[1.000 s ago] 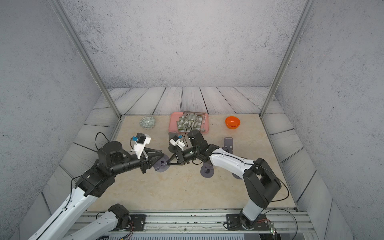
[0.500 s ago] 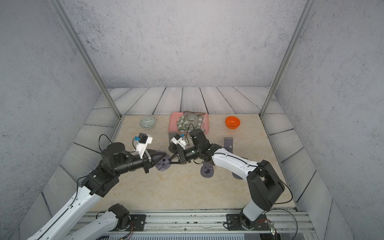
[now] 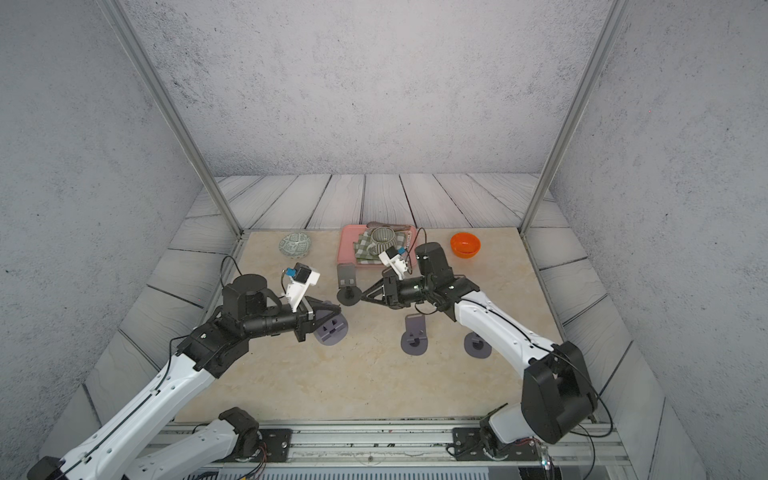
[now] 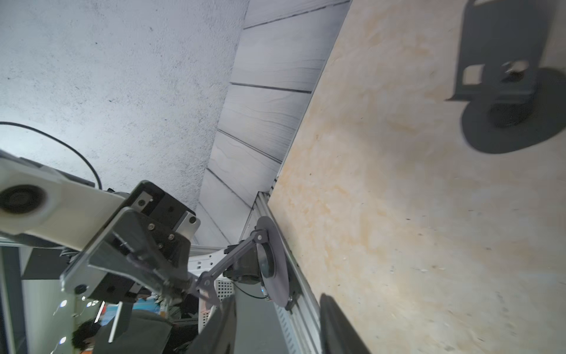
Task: Open the phone stand
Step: Place the phone stand at the center of the board.
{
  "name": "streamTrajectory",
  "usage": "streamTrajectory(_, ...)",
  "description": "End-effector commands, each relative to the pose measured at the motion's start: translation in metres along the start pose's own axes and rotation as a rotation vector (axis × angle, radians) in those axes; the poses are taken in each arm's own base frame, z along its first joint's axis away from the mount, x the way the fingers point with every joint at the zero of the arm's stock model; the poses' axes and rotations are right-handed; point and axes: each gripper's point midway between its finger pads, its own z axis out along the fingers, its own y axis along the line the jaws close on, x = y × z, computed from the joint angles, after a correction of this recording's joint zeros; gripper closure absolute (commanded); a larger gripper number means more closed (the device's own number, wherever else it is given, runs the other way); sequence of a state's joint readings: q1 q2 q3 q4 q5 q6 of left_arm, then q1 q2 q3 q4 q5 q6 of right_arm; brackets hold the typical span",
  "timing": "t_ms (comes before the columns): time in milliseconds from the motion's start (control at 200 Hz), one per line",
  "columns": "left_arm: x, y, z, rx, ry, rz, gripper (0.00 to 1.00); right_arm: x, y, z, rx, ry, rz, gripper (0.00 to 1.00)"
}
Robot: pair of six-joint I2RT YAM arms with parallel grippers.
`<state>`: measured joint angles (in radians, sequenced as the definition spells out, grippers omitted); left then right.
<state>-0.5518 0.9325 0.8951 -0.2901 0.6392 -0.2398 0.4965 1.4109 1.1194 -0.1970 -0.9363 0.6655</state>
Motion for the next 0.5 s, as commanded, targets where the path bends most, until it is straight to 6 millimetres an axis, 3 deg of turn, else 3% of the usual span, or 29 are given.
streamTrajectory(0,0.002,0.014,0.012,-0.022,-0.016,-0.003,1.00,-0.002,-0.004,-0.026,0.076,-0.038,-0.033,0.49)
streamTrajectory(160,0.011,0.042,0.036,-0.070,-0.062,-0.015,1.00,-0.004,-0.014,-0.044,0.170,-0.085,-0.051,0.49)
streamTrajectory(305,0.020,0.056,0.059,-0.045,-0.092,-0.074,1.00,-0.005,-0.015,-0.052,0.200,-0.118,-0.066,0.49)
streamTrajectory(495,0.046,0.073,0.094,-0.046,-0.037,-0.121,1.00,-0.005,-0.023,-0.058,0.245,-0.136,-0.087,0.49)
